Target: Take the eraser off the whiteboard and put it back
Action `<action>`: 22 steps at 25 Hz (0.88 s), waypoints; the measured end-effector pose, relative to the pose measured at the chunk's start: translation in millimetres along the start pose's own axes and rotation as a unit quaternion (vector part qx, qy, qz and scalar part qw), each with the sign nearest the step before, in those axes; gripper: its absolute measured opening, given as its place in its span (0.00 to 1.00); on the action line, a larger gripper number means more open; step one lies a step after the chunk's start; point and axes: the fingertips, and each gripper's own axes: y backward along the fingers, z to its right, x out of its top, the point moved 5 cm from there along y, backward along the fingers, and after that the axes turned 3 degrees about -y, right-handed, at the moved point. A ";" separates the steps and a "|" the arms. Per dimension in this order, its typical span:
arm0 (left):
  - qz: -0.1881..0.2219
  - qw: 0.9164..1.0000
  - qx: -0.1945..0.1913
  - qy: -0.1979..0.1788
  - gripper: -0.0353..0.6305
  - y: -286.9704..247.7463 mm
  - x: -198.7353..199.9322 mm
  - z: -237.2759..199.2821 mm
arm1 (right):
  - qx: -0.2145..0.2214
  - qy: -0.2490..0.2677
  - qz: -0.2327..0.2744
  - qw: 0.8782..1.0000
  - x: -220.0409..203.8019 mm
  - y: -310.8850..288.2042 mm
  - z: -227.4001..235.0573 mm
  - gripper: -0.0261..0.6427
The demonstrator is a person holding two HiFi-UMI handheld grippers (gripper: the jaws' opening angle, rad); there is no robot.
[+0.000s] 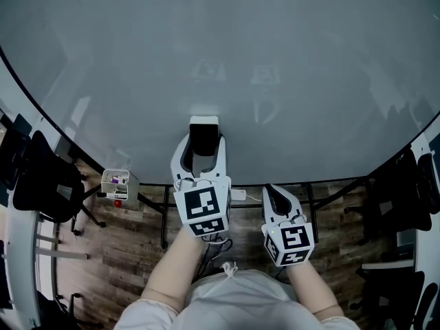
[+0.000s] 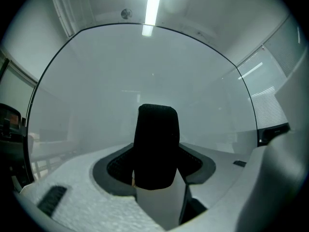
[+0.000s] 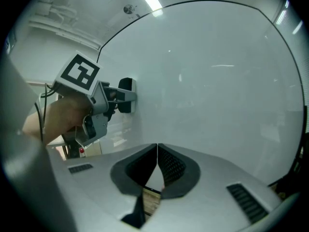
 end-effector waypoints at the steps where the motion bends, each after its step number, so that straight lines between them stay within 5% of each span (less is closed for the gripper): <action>1: -0.003 1.000 -0.001 0.000 0.44 0.1 0.3 0.1 | 0.001 -0.002 -0.001 1.000 -0.6 0.1 0.7 0.08; 15: 0.003 1.000 -0.020 -0.020 0.43 32.7 -5.5 4.6 | -0.002 -0.007 -0.004 1.000 -7.0 7.4 -7.5 0.08; 22: -0.035 0.999 -0.033 -0.016 0.43 70.9 -47.8 7.5 | -0.004 -0.006 -0.001 1.000 -11.8 13.3 -19.1 0.08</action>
